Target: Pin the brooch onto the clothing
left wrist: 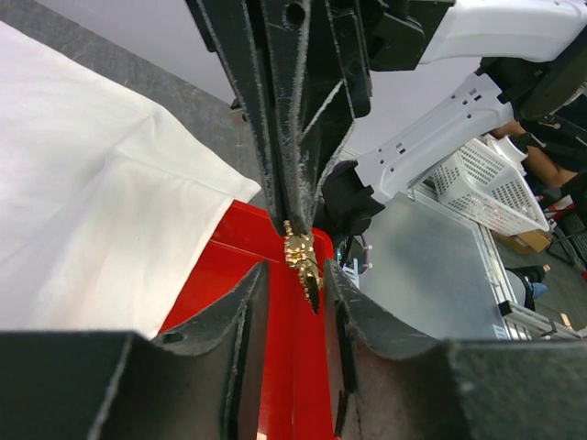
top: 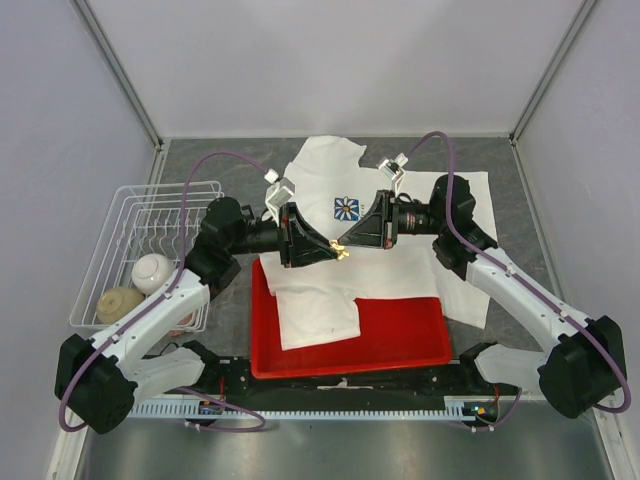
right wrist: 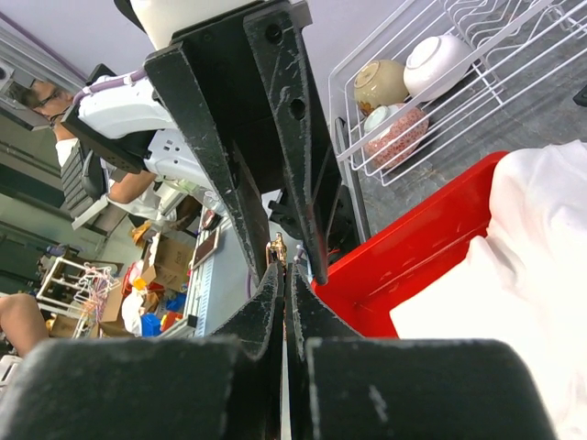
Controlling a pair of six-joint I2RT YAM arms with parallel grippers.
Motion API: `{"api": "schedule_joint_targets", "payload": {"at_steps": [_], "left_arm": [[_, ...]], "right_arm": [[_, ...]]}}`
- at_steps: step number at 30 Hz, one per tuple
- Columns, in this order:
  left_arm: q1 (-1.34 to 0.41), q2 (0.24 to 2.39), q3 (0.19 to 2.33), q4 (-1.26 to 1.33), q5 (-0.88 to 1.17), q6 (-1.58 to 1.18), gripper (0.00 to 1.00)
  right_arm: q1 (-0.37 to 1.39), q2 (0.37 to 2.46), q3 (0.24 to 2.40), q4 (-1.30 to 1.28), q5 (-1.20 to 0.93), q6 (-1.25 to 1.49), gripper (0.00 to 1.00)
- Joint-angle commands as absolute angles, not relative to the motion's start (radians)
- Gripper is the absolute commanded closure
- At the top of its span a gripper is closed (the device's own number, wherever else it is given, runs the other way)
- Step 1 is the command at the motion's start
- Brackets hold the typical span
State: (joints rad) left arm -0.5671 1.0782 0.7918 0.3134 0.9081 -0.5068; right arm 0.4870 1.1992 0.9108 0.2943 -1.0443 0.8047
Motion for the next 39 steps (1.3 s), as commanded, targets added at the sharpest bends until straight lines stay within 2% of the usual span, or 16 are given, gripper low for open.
{"api": "schedule_joint_targets", "payload": {"at_steps": [1, 7, 14, 15, 16, 17, 23, 24, 25, 28, 31, 36, 39], "left_arm": [[-0.574, 1.080, 0.781, 0.373, 0.927, -0.551, 0.73], [-0.572, 1.088, 0.779, 0.376, 0.908, -0.575, 0.84], [-0.572, 1.098, 0.792, 0.336, 0.833, -0.624, 0.87], [-0.572, 1.103, 0.793, 0.334, 0.827, -0.638, 0.84], [-0.572, 1.104, 0.796, 0.334, 0.824, -0.649, 0.76], [-0.572, 1.106, 0.801, 0.337, 0.828, -0.675, 0.73], [-0.574, 1.131, 0.821, 0.414, 0.864, -0.790, 0.69], [-0.574, 1.131, 0.824, 0.416, 0.865, -0.790, 0.64], [-0.572, 1.123, 0.831, 0.414, 0.862, -0.788, 0.56], [-0.562, 1.097, 0.845, 0.388, 0.876, -0.764, 0.41], [-0.525, 1.050, 0.851, 0.362, 0.905, -0.709, 0.36], [-0.425, 0.963, 0.836, 0.233, 0.882, -0.549, 0.35], [-0.403, 0.937, 0.795, 0.232, 0.893, -0.516, 0.42]], "right_arm": [[0.494, 1.198, 0.913, 0.356, -1.054, 0.827, 1.00], [0.495, 1.193, 0.913, 0.347, -1.043, 0.821, 1.00], [0.497, 1.192, 0.899, 0.338, -1.019, 0.822, 1.00], [0.497, 1.192, 0.897, 0.333, -1.012, 0.821, 1.00], [0.497, 1.190, 0.897, 0.322, -1.006, 0.812, 1.00], [0.497, 1.192, 0.899, 0.287, -0.988, 0.787, 1.00], [0.497, 1.195, 0.910, 0.209, -0.931, 0.723, 1.00], [0.497, 1.196, 0.911, 0.206, -0.933, 0.718, 1.00], [0.497, 1.198, 0.914, 0.201, -0.934, 0.712, 1.00], [0.497, 1.192, 0.928, 0.161, -0.942, 0.671, 1.00], [0.494, 1.180, 0.934, 0.155, -0.937, 0.663, 1.00], [0.485, 1.144, 0.924, 0.248, -0.879, 0.702, 1.00], [0.485, 1.127, 0.894, 0.388, -0.856, 0.811, 1.00]]}}
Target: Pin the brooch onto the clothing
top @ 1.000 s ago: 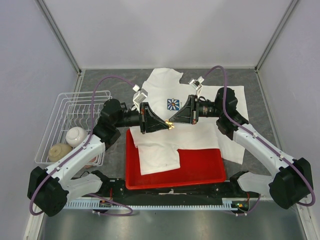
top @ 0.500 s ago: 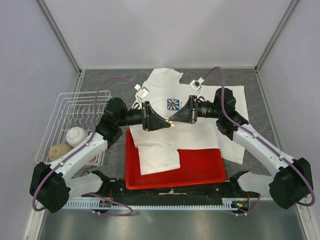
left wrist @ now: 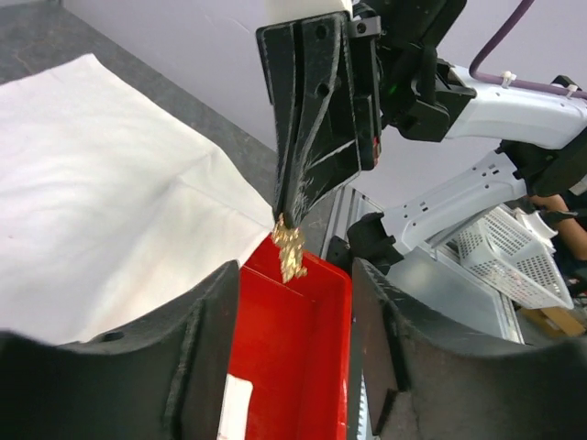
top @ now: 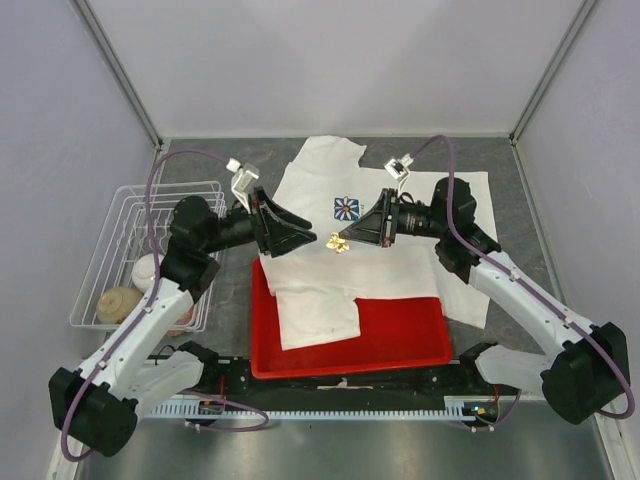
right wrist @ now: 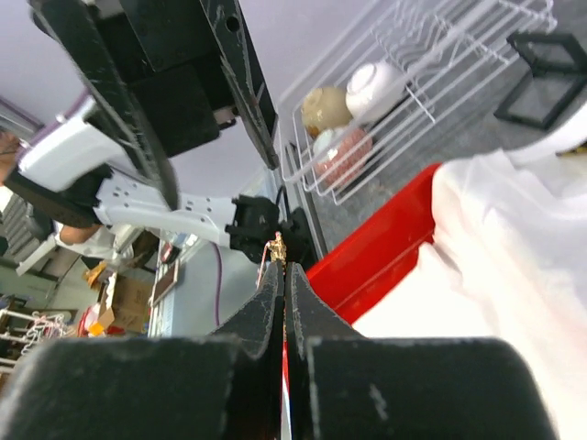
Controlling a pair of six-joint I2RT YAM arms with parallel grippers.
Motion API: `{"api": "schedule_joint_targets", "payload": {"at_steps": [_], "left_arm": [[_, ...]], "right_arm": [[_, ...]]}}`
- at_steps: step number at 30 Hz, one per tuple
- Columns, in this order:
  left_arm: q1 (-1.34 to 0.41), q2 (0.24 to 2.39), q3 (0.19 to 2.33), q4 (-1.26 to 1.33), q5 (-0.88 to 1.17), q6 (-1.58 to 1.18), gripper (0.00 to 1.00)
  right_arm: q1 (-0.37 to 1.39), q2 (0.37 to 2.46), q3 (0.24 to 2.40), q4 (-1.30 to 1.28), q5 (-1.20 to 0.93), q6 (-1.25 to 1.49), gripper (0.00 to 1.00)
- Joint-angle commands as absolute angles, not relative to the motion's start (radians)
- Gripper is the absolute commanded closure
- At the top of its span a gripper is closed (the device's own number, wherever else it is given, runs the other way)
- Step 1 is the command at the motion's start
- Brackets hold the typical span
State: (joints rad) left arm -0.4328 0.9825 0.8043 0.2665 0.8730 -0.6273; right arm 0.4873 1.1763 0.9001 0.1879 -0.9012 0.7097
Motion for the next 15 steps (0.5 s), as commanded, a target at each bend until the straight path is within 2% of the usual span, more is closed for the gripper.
{"api": "schedule_joint_targets", "payload": {"at_steps": [1, 4, 6, 10, 15], "left_arm": [[-0.403, 0.937, 0.792, 0.239, 0.902, -0.500, 0.48], [-0.403, 0.956, 0.804, 0.265, 0.957, -0.465, 0.54], [-0.403, 0.975, 0.816, 0.268, 0.960, -0.457, 0.54], [-0.423, 1.005, 0.828, 0.333, 0.980, -0.517, 0.44], [-0.520, 1.015, 0.793, 0.383, 0.942, -0.558, 0.43]], "right_arm": [[0.485, 1.131, 0.887, 0.425, -0.854, 0.842, 1.00], [0.485, 1.131, 0.856, 0.535, -0.836, 0.937, 1.00], [0.485, 1.129, 0.839, 0.589, -0.830, 0.981, 1.00], [0.492, 1.115, 0.802, 0.659, -0.789, 1.034, 1.00], [0.508, 1.111, 0.769, 0.727, -0.712, 1.066, 1.00]]}}
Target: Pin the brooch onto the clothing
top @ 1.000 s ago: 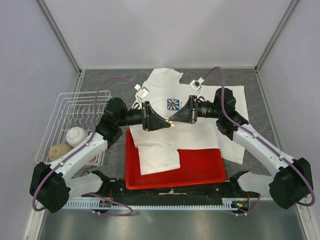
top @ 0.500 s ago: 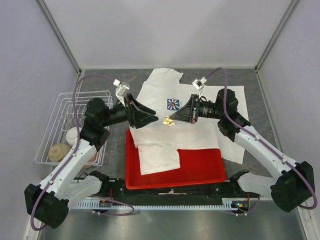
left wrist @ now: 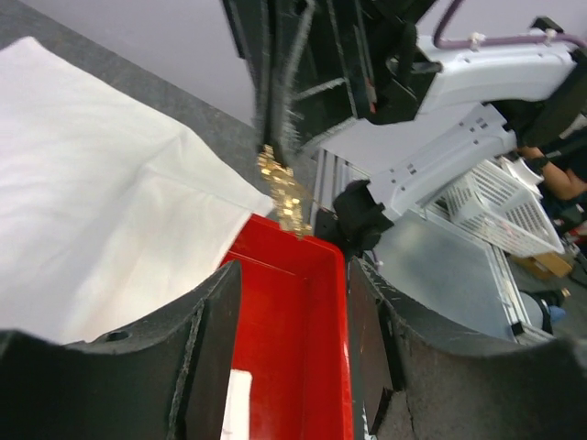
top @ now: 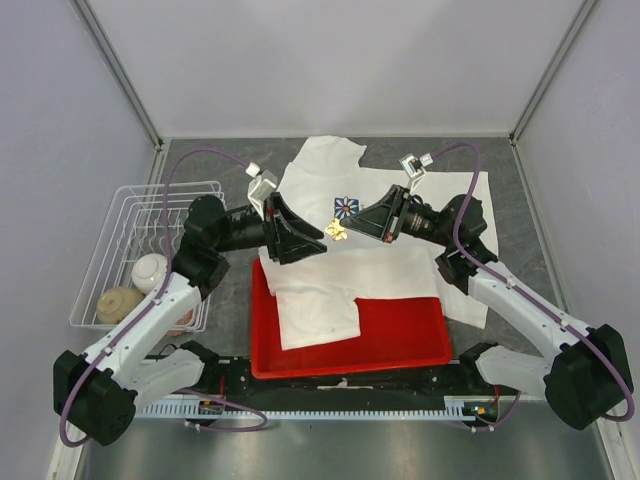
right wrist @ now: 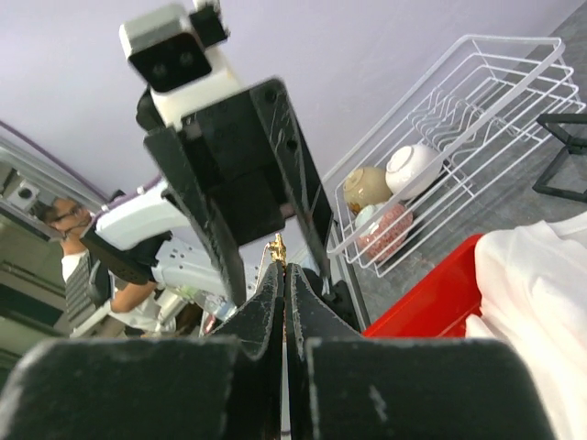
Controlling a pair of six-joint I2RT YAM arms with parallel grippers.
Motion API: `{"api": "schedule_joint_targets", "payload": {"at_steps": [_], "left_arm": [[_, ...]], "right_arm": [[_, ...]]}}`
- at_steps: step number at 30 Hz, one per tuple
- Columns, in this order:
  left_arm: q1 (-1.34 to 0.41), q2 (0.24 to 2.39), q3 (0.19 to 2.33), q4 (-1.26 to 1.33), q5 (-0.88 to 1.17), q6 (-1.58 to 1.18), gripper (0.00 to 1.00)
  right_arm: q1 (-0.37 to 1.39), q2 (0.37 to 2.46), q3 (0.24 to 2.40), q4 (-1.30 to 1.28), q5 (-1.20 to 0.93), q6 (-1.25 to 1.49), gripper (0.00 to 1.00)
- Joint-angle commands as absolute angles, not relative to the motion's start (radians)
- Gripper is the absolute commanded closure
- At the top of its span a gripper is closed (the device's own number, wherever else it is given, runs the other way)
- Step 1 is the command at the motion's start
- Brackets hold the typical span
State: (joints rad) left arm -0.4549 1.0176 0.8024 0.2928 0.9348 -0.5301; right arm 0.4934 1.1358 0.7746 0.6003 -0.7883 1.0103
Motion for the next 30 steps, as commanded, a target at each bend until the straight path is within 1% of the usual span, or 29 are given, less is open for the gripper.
{"api": "schedule_joint_targets", "payload": {"at_steps": [1, 6, 17, 20, 21, 23, 26, 27, 30], "left_arm": [[-0.529, 1.023, 0.792, 0.390, 0.933, -0.558, 0.44], [-0.541, 1.048, 0.802, 0.426, 0.894, -0.557, 0.51], [-0.554, 1.091, 0.813, 0.477, 0.859, -0.600, 0.53], [-0.555, 1.100, 0.821, 0.480, 0.853, -0.600, 0.61], [-0.555, 1.100, 0.822, 0.479, 0.853, -0.603, 0.66], [-0.555, 1.101, 0.822, 0.476, 0.851, -0.604, 0.70], [-0.555, 1.100, 0.824, 0.465, 0.848, -0.606, 0.79], [-0.555, 1.098, 0.824, 0.463, 0.851, -0.609, 0.83], [-0.554, 1.086, 0.822, 0.430, 0.862, -0.600, 0.94]], "right_arm": [[0.509, 1.112, 0.767, 0.726, -0.706, 1.065, 1.00], [0.514, 1.104, 0.756, 0.726, -0.692, 1.063, 1.00], [0.526, 1.094, 0.733, 0.726, -0.684, 1.057, 1.00], [0.528, 1.092, 0.733, 0.729, -0.686, 1.061, 1.00], [0.528, 1.092, 0.733, 0.727, -0.686, 1.058, 1.00], [0.529, 1.089, 0.733, 0.726, -0.687, 1.055, 1.00], [0.528, 1.083, 0.727, 0.716, -0.690, 1.049, 1.00], [0.529, 1.083, 0.724, 0.713, -0.693, 1.045, 1.00], [0.529, 1.071, 0.726, 0.683, -0.699, 1.019, 1.00]]}}
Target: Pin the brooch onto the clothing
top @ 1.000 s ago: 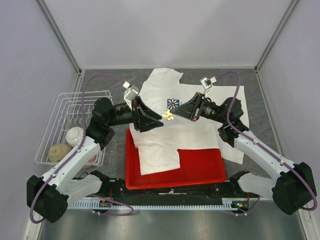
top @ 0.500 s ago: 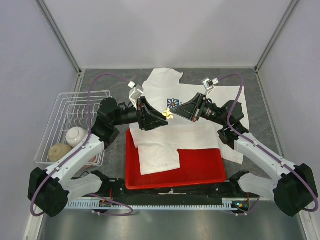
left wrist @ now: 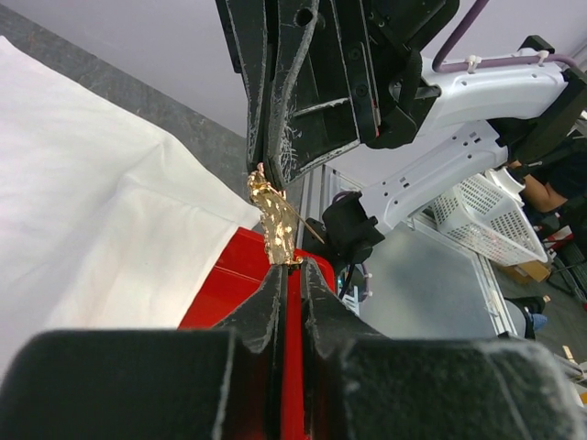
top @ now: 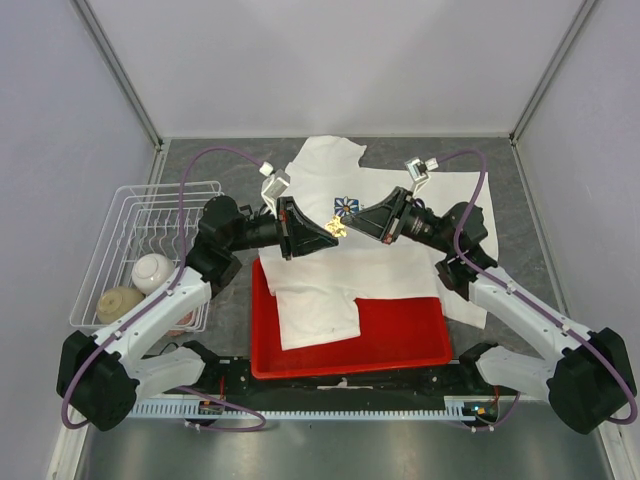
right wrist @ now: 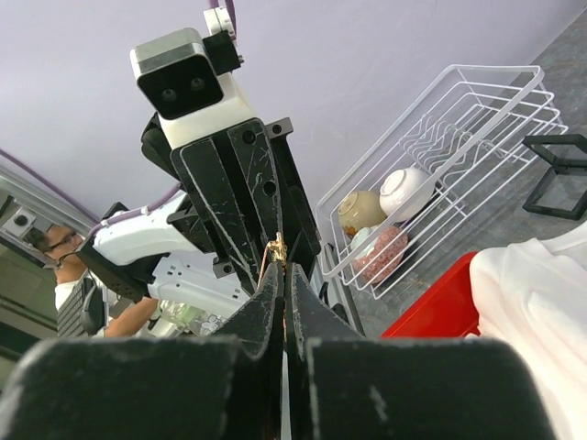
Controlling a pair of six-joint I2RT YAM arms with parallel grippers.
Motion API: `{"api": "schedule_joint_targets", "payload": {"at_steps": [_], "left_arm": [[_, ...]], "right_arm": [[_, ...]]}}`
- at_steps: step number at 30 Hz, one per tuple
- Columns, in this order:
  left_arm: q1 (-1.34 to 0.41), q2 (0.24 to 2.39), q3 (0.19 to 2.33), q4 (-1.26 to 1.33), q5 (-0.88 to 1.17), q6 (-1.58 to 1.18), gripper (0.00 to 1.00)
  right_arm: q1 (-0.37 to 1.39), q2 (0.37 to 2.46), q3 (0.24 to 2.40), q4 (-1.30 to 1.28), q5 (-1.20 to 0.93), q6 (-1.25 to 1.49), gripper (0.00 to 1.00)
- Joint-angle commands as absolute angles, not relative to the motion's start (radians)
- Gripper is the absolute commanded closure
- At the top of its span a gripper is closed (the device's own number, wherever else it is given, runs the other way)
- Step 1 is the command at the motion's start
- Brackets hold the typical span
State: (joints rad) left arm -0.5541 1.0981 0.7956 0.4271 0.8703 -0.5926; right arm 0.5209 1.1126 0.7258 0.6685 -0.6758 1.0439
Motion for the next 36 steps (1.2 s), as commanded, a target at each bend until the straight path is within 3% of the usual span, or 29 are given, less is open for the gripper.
{"api": "schedule_joint_targets", "payload": {"at_steps": [1, 2, 3, 6, 7, 10, 17, 21, 25, 36], "left_arm": [[-0.554, 1.085, 0.824, 0.416, 0.868, -0.594, 0.96], [-0.552, 1.075, 0.825, 0.399, 0.873, -0.582, 0.98], [-0.552, 1.072, 0.831, 0.358, 0.891, -0.559, 0.98], [-0.551, 1.065, 0.854, 0.272, 0.946, -0.490, 0.98], [-0.551, 1.066, 0.862, 0.205, 0.962, -0.471, 0.98], [-0.549, 1.074, 0.890, 0.087, 1.034, -0.394, 0.98], [-0.551, 1.130, 0.989, -0.225, 1.229, -0.155, 0.98], [-0.552, 1.161, 1.048, -0.345, 1.264, -0.042, 0.98], [-0.554, 1.172, 1.045, -0.362, 1.250, -0.026, 0.98], [-0.592, 1.216, 1.080, -0.482, 1.256, 0.101, 0.98]], "right_arm": [[0.529, 1.069, 0.727, 0.661, -0.703, 0.997, 0.98], [0.528, 1.063, 0.730, 0.649, -0.704, 0.988, 0.93], [0.528, 1.060, 0.735, 0.634, -0.712, 0.977, 0.72], [0.514, 1.054, 0.810, 0.444, -0.764, 0.841, 0.38], [0.505, 1.051, 0.828, 0.398, -0.778, 0.800, 0.34], [0.454, 1.058, 0.908, 0.231, -0.902, 0.619, 0.32], [0.380, 1.167, 1.095, -0.315, -1.233, 0.087, 0.37], [0.396, 1.207, 1.170, -0.575, -1.252, -0.135, 0.35], [0.428, 1.223, 1.154, -0.595, -1.230, -0.164, 0.31], [0.537, 1.238, 1.144, -0.572, -1.181, -0.161, 0.34]]}}
